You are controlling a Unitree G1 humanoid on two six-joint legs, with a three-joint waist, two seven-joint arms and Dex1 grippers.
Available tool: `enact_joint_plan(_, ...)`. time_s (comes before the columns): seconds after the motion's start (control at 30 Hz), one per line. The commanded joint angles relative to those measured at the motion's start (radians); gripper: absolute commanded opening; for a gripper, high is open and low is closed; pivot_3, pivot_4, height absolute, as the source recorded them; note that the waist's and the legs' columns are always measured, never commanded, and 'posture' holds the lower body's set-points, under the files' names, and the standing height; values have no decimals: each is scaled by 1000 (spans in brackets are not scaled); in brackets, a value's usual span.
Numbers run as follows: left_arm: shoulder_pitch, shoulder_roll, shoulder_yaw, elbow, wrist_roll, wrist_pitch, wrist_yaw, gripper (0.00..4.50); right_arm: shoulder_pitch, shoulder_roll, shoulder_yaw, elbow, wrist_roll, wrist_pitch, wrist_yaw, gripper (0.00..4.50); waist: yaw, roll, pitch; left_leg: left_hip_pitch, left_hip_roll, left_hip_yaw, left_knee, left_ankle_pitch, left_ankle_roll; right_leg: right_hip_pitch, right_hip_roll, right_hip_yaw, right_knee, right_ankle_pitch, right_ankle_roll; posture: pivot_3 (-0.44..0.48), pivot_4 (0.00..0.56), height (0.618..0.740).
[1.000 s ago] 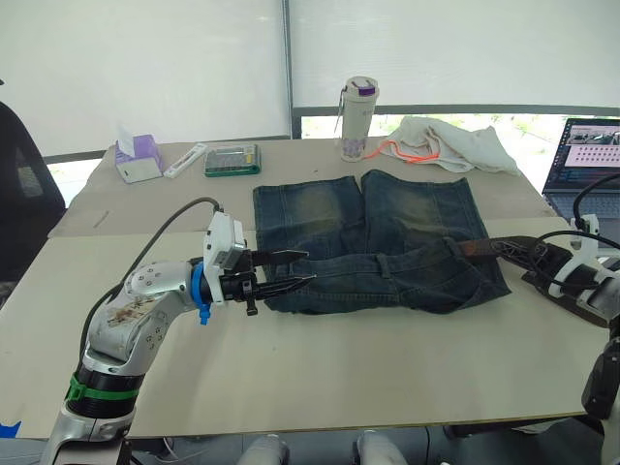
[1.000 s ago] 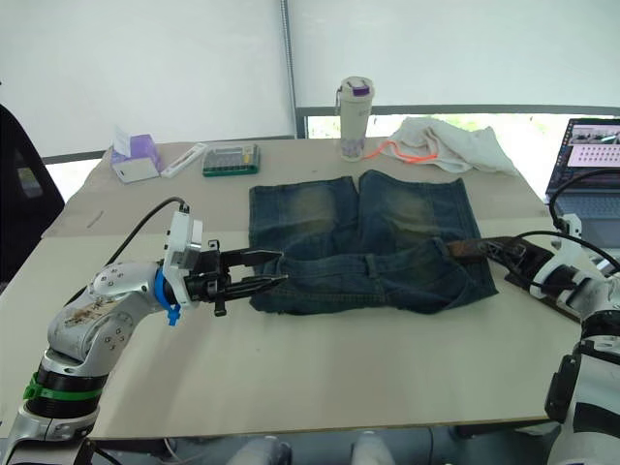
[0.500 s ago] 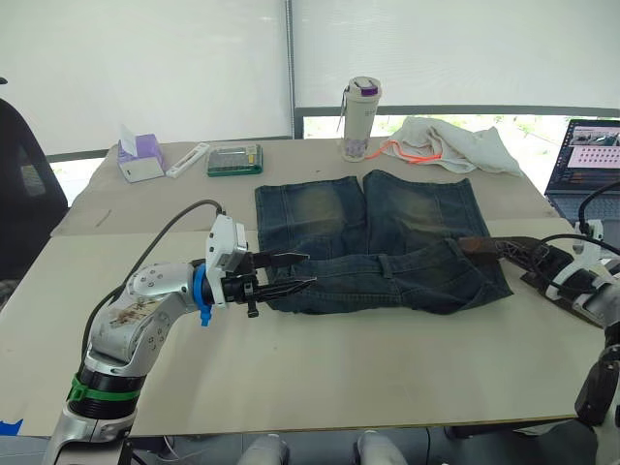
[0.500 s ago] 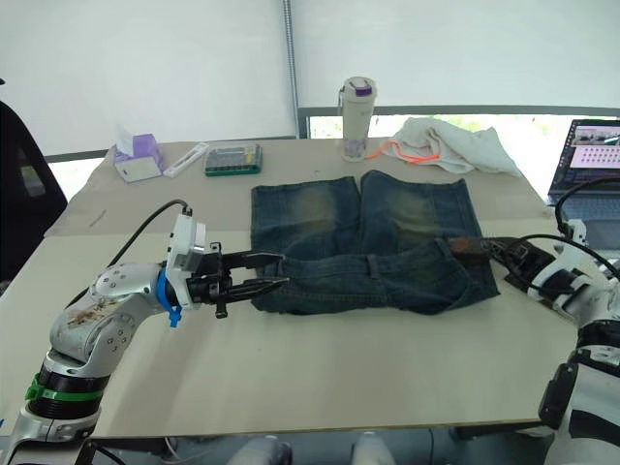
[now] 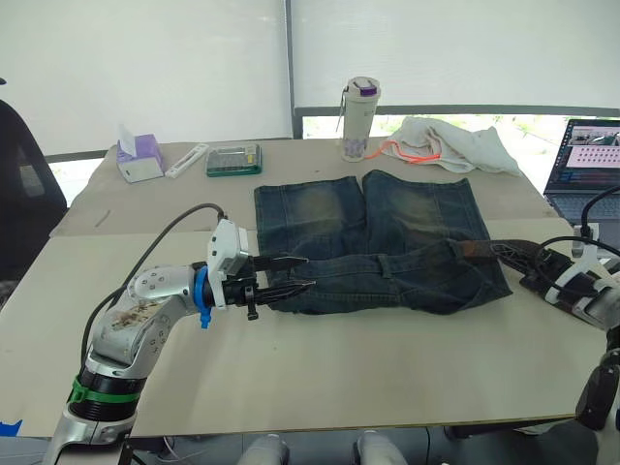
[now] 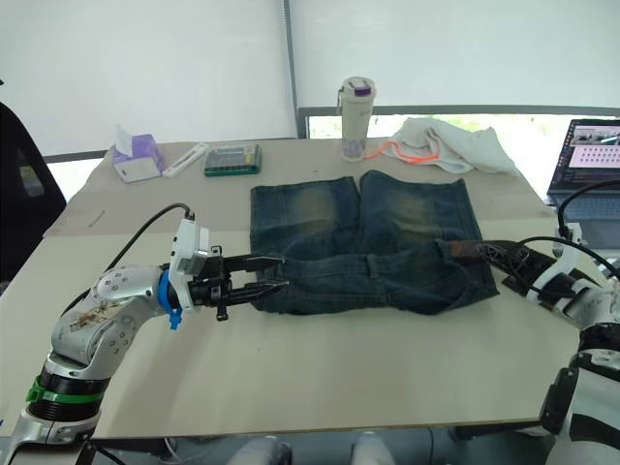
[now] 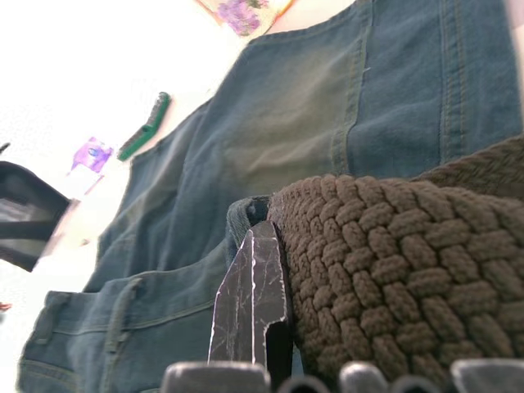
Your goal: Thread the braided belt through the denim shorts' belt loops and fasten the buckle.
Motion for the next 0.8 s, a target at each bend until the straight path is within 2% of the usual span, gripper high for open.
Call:
enact_joint_plan(0.03,6,2,2,-13,-1,-19,-10,2202,37,-23,-5,-85,35,62,37,0,1,0,0,0,0,0,0,0,0,0,0,0,0,0,0,0,150,740)
enact_joint_plan(0.23,29,9,4,-22,2,-17,-16,2202,152,-17,-42,-222,74,131,7,0,1,0,0,0,0,0,0,0,0,0,0,0,0,0,0,0,150,740)
enact_joint_plan(0.3,40,9,1,-23,4,-17,-19,2202,181,-1,-64,-257,71,74,-43,0,2,0,0,0,0,0,0,0,0,0,0,0,0,0,0,0,150,740)
enact_joint_plan(0.43,40,-7,-23,1,27,-32,-21,2202,146,33,-152,-256,98,-10,-164,0,0,0,0,1,0,0,1,0,0,0,0,1,1,0,1,0,150,740)
enact_joint_plan(0.53,42,-7,-28,6,32,-37,-28,2202,147,31,-188,-295,152,29,-154,0,0,0,0,1,0,1,0,0,0,0,0,1,1,0,1,0,150,740)
enact_joint_plan(0.7,45,-10,-34,12,37,-42,-32,2202,193,17,-150,-343,160,56,-115,0,2,0,0,0,0,1,0,0,0,0,0,1,0,0,1,0,150,740)
enact_joint_plan(0.8,40,-12,-40,22,44,-48,-37,2202,167,32,-137,-309,136,7,-151,0,2,0,0,0,0,1,1,0,0,0,0,1,1,0,1,0,150,740)
